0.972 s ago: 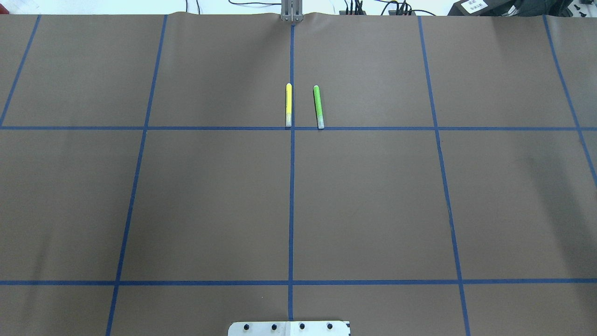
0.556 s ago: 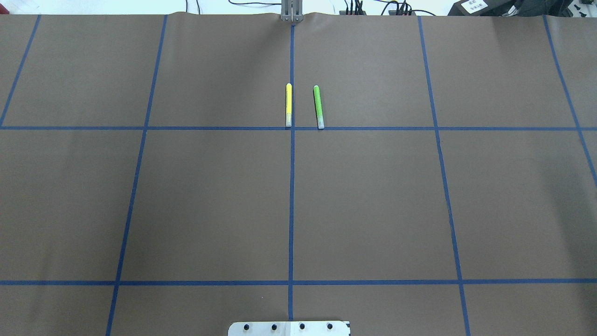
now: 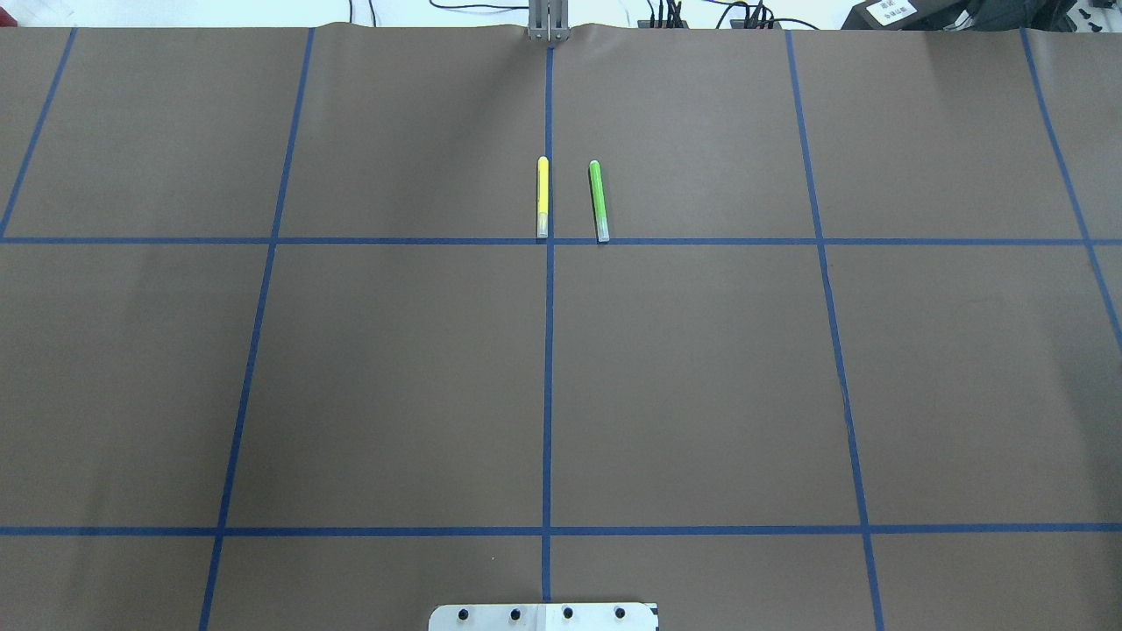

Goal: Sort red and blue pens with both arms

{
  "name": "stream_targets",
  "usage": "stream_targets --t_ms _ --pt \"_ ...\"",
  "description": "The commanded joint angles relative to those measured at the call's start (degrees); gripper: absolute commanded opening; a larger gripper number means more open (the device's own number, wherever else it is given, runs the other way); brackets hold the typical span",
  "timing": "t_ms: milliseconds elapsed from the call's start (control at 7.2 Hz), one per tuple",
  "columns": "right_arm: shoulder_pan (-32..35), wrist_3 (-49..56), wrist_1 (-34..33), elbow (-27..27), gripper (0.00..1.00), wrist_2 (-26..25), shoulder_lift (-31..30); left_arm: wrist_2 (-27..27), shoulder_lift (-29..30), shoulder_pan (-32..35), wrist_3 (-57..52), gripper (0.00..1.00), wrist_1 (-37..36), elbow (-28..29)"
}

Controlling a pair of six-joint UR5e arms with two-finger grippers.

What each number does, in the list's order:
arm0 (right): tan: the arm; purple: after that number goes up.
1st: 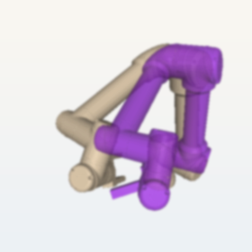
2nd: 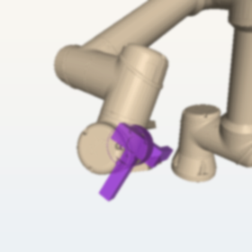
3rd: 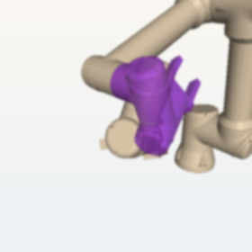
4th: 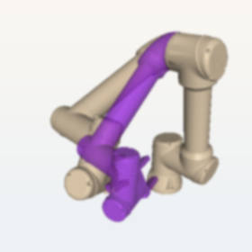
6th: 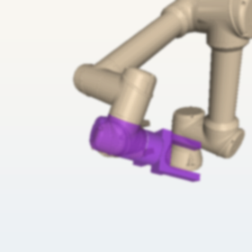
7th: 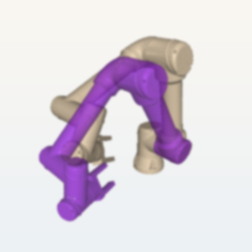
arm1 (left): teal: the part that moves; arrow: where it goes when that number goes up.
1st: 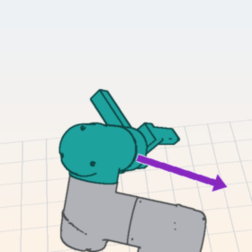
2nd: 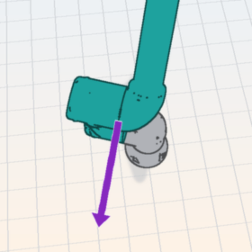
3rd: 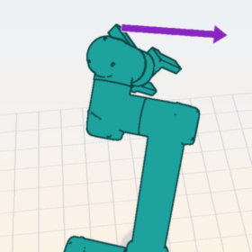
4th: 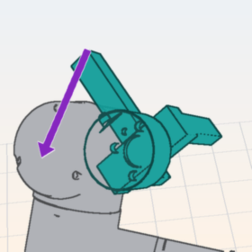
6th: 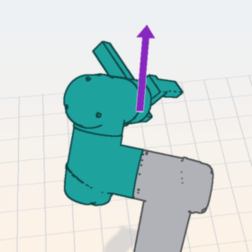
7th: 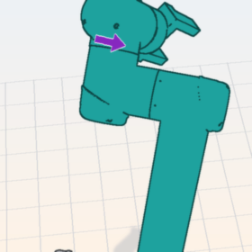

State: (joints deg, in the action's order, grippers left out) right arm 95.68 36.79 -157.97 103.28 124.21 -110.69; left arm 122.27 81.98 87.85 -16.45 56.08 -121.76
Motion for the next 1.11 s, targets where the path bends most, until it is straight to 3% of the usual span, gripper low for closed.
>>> stream_targets --t_ms 0,833,972 --pt "0.2 0.3 0.1 -2.7 0.00 2.4 -1.1 0.1 0.2 0.0 0.0 0.00 0.0 -0.1" --pt "0.1 0.1 0.2 -9.3 0.00 6.4 -0.9 0.0 0.0 0.1 0.0 0.00 -0.1 -1.4" --pt "0.1 -0.1 0.2 -9.6 0.18 6.7 -0.9 0.0 0.0 0.2 0.0 0.00 -0.2 -1.3"
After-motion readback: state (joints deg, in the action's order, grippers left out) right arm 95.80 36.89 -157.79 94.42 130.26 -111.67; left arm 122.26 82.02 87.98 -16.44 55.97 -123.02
